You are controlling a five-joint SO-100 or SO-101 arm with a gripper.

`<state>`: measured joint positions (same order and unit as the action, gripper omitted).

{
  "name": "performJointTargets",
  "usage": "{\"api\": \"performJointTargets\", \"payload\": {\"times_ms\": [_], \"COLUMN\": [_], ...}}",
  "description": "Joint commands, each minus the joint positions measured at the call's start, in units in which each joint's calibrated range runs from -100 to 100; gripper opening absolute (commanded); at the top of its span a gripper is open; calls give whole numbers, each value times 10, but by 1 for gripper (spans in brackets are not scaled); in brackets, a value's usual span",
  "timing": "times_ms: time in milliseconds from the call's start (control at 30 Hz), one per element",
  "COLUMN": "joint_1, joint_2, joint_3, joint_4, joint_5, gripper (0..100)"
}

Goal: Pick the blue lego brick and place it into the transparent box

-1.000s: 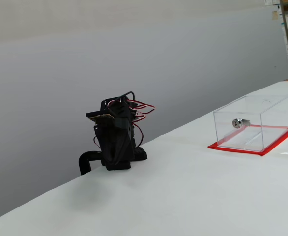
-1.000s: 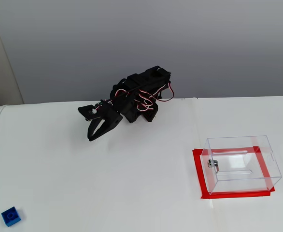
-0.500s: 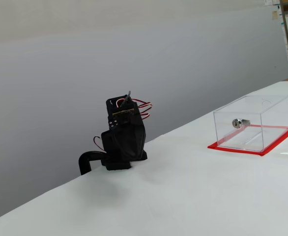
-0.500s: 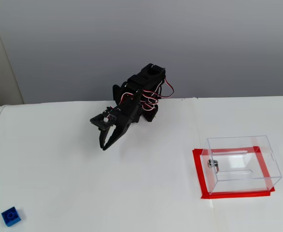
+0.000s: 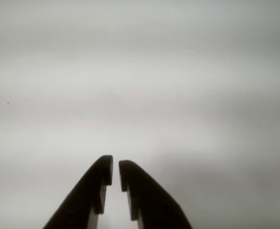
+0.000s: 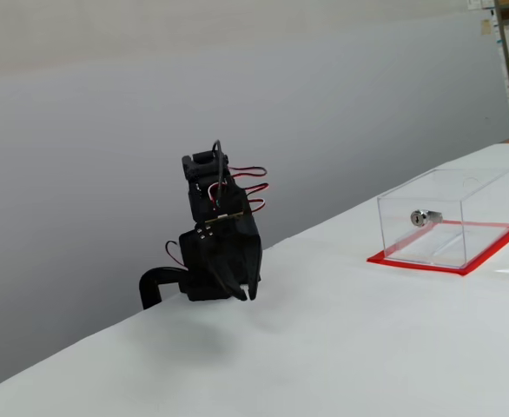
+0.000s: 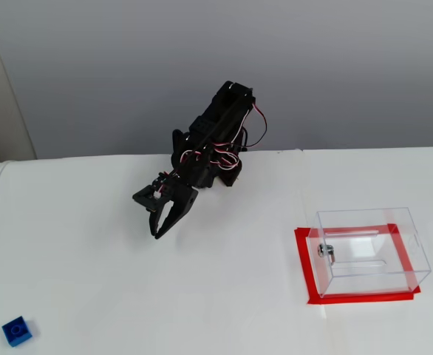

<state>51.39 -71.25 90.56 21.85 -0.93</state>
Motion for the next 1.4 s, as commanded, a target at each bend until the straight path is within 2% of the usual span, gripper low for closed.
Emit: {"api": "performJointTargets", "payload": {"times_ms": [0, 100, 600, 967, 1233, 1367], "joint_1": [8, 11, 65, 43, 12, 7], "joint_2": [85, 140, 351, 603, 721, 787], "joint_3": [-57, -97, -293, -508, -645, -720], "joint_4": [-64, -91, -93, -87, -87, -86], "joint_5": [0, 0, 6, 1, 1, 2], "gripper": [1, 1, 1, 2, 3, 13]}}
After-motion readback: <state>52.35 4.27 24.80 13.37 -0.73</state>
